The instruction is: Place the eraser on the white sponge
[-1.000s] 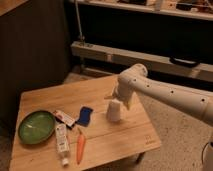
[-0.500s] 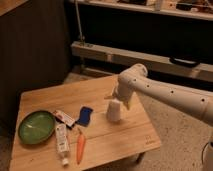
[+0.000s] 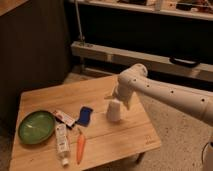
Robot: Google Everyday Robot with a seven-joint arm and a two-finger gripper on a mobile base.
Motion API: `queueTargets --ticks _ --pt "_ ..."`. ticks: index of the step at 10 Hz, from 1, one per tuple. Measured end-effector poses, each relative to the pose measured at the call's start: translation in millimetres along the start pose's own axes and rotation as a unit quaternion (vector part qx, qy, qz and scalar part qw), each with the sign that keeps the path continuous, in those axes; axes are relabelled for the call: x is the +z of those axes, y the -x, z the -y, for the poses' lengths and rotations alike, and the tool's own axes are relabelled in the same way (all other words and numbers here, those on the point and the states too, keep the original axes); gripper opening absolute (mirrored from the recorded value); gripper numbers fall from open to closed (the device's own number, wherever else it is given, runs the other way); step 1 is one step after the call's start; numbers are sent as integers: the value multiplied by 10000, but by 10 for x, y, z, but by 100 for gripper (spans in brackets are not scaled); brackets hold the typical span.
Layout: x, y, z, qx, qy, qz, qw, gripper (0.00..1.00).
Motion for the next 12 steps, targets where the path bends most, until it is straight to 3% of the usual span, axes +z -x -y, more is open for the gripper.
queueTargets --ticks 7,9,12 --pt "-19 -7 5 -10 -6 -27 10000 80" --pt "-157 -65 25 -133 -33 -303 9994 80" --pt "-727 -114 224 -665 -177 -820 9943 80"
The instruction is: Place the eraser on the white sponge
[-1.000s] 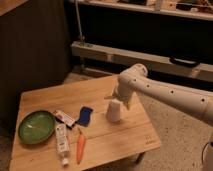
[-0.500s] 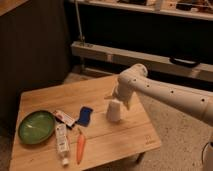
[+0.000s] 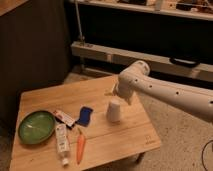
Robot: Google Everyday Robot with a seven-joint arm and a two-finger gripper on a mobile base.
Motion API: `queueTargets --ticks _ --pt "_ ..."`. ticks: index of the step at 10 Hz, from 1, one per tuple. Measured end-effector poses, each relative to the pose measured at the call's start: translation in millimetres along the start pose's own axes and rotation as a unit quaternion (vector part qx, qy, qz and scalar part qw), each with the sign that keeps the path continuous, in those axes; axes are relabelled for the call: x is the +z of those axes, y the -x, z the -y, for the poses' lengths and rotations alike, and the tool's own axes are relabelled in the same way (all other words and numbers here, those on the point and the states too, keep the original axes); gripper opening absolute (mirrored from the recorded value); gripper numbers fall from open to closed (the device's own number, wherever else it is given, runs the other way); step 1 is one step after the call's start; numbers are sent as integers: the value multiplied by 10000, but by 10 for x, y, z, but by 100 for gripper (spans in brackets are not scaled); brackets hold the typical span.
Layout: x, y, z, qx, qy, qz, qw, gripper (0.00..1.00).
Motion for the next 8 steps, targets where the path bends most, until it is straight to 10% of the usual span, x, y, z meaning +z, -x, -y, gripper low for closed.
queueTargets --ticks 2,5,8 --pt "-468 -59 327 -898 -295 -201 9953 80" --pt "-719 -18 1093 -2470 -680 -203 9664 80" --pt "-478 149 1866 -3188 -614 -94 9458 80"
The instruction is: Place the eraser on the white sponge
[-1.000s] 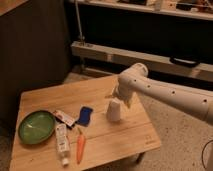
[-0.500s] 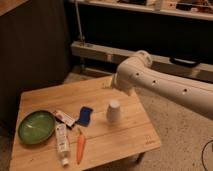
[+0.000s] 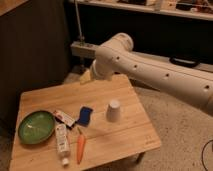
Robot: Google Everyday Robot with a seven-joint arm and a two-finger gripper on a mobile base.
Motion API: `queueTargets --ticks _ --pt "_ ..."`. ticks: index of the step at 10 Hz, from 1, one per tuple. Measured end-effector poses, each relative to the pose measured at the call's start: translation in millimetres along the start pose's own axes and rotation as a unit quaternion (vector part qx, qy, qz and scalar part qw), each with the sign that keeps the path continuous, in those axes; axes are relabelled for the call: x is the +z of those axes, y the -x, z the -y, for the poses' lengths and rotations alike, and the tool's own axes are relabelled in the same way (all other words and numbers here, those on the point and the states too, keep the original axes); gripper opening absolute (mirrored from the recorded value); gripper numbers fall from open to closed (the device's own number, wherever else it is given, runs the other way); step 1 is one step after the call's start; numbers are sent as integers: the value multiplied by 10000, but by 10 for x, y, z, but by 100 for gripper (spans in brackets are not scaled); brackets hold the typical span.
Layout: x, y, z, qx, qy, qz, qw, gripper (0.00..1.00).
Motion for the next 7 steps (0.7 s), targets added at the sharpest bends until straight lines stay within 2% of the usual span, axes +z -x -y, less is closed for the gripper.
queueTargets --ticks 2,3,5,7 --pt "291 -12 273 -350 123 126 9992 80" --pt "503 37 349 -493 224 213 9983 80" --pt "814 122 363 -633 333 364 9968 80" --pt "1094 159 418 -848 331 540 9944 80"
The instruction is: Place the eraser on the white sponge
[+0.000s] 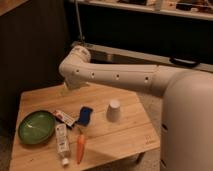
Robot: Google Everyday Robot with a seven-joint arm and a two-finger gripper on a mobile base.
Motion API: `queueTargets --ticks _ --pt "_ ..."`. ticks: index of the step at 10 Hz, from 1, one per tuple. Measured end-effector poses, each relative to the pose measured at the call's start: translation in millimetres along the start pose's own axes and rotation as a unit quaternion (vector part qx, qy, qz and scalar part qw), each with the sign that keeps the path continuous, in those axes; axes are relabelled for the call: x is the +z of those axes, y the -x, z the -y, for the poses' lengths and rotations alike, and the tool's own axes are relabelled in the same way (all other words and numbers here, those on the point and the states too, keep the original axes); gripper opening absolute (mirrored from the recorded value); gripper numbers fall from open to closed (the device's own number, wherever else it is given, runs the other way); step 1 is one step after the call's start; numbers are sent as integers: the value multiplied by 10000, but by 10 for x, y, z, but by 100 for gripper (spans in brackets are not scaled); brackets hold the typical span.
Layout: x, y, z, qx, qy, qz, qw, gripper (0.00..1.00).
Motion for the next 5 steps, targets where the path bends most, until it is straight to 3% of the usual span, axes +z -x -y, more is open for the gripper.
queueTargets --ticks 2,5 --pt "105 27 131 -365 -20 104 9993 80" --pt "259 202 471 -963 -4 286 9949 80"
